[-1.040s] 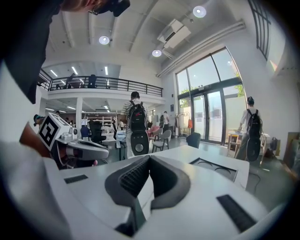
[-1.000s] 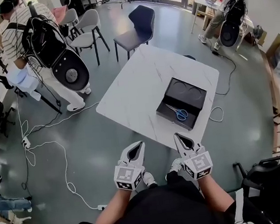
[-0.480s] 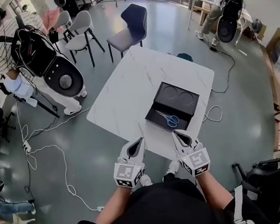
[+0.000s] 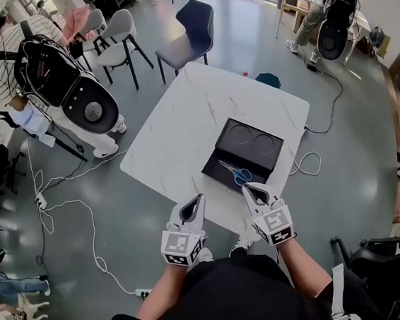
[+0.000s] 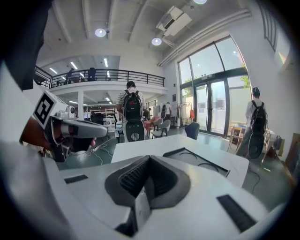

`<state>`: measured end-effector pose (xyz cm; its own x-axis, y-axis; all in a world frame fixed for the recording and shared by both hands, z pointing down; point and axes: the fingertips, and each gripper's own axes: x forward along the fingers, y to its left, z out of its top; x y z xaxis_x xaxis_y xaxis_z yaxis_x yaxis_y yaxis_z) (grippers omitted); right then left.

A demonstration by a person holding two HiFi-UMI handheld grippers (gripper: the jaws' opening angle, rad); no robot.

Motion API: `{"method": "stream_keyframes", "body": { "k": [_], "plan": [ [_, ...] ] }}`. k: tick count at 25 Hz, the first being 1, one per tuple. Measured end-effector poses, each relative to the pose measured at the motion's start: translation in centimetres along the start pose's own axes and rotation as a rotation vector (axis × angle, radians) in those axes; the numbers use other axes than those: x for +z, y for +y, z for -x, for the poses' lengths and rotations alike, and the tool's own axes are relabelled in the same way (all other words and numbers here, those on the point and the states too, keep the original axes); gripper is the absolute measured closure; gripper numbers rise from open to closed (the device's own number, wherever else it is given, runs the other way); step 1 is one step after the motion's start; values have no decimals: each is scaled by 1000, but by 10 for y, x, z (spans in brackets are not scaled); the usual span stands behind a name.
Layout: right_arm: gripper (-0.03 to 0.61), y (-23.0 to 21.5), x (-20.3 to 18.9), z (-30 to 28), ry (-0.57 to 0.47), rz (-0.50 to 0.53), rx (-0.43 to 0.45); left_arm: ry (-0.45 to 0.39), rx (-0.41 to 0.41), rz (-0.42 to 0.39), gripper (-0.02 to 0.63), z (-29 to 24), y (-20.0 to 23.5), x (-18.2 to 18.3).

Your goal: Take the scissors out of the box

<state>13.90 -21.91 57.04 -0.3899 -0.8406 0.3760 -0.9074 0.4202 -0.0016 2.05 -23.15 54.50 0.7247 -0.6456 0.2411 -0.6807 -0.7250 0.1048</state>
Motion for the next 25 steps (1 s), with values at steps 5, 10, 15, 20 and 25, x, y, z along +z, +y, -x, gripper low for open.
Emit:
{"method": "stream_keyframes", "body": {
  "k": [5, 10, 15, 20, 25],
  "plan": [
    [571, -23, -25, -29, 143, 28, 4, 0, 28, 13, 604, -4, 1, -2],
    [571, -36, -58, -51, 303, 65, 20, 6, 34, 9, 604, -5, 7, -4],
    [568, -39, -83, -67, 411, 96, 47, 12, 33, 17, 604, -1, 11, -9],
    [483, -38, -98, -84, 532, 146, 65, 6, 40, 17, 604, 0, 23, -9],
    [483, -41, -117, -98, 643, 217, 72, -3, 30, 10, 604, -4, 27, -7]
  ]
}}
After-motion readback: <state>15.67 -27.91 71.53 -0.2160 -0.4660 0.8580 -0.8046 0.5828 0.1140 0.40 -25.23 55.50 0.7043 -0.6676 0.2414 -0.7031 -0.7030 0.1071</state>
